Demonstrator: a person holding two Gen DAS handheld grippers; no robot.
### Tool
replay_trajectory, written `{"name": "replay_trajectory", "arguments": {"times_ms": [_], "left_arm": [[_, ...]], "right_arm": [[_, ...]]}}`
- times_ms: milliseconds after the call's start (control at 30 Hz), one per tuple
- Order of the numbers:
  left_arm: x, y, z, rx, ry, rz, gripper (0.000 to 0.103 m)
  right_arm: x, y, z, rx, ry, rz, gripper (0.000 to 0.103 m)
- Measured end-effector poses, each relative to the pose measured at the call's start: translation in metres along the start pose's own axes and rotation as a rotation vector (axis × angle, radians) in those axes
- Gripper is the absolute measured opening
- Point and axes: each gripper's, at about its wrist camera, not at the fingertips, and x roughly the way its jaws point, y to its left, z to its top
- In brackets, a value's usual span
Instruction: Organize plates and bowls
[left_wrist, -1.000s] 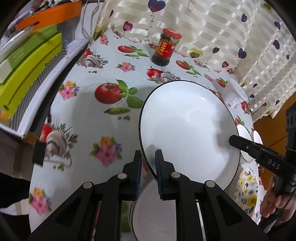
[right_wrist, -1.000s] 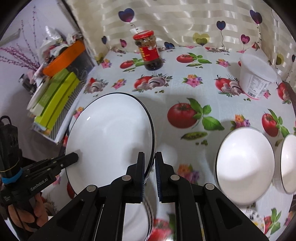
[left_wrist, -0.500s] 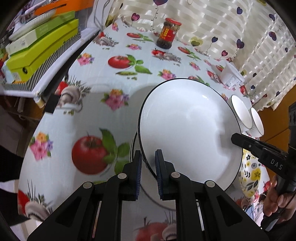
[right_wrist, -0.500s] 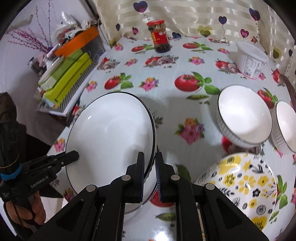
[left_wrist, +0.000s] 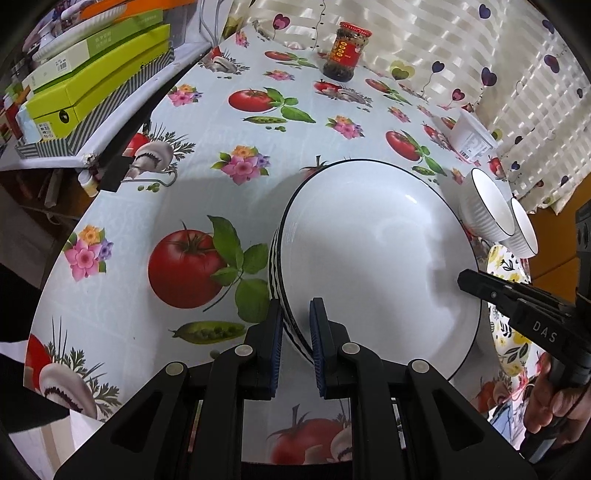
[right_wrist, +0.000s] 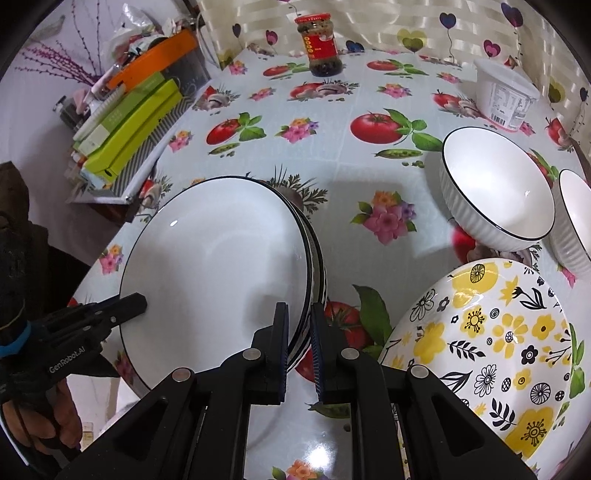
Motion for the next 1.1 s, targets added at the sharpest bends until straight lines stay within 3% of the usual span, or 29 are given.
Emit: {"name": "replay_trajectory", "arguments": {"times_ms": [333, 533, 1100], "left_arm": [[0.004, -0.006, -0.003, 0.025, -0.022, 0.045, 0.015], [0.006, -0.005, -0.005, 0.029, -0.055, 0.040, 0.017], [0.007, 0.003, 0.000, -0.001, -0.110, 0.024, 0.017]], "right_arm": [[0.002, 0.007, 0.000, -0.043, -0.020, -0.045, 0.011], [0.003, 0.007, -0.001, -0.073, -0.046, -0.083, 0.015], [0.008, 0.007, -0.009, -0.116, -0.142, -0.093, 0.013]]}}
